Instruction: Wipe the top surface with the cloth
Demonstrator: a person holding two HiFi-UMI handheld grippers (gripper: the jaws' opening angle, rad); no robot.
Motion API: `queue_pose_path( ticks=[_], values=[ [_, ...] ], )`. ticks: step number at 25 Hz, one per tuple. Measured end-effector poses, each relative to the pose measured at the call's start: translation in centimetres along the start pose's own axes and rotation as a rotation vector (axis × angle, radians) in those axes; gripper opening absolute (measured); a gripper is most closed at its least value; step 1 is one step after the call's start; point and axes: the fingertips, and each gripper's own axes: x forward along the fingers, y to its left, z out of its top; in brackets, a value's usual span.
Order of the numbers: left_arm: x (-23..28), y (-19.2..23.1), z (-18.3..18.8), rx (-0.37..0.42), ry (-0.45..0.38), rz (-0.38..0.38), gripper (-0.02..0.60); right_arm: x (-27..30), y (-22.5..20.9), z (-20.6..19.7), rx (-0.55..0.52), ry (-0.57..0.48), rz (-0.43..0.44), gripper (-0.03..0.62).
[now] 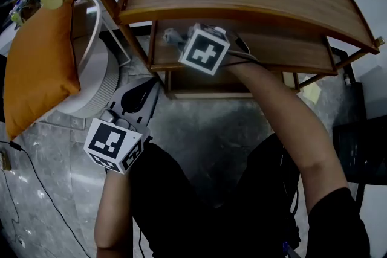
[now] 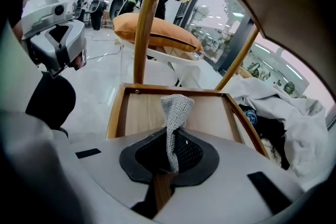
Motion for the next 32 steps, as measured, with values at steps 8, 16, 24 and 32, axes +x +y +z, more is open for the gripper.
queue_pose_path(
  ticks=[8, 16, 24, 32],
  values=[
    [3.6, -3.2, 0.5, 0.029, 0.019, -0.073, 0.011, -2.8, -2.7, -5.9, 0.069, 0.044, -0.044, 0.034],
    [7.8, -8.3, 1.1, 0.067, 0.029, -0.186, 0.011, -7.6, -5.5, -15.2, 0.177, 0.159, -0.085, 0.034],
    [10.8, -12.8, 2.2, 0.113, 0.037, -0.271, 0.011, -12.5, -8.5, -23.3, 0.232, 0.265, -0.172, 0.033],
    [13.4, -15.1, 3.4, 0.110, 0.026, -0.311, 0.011, -17.7, -10.5, -30.2, 0.283, 0.328, -0.276, 0.032]
  ],
)
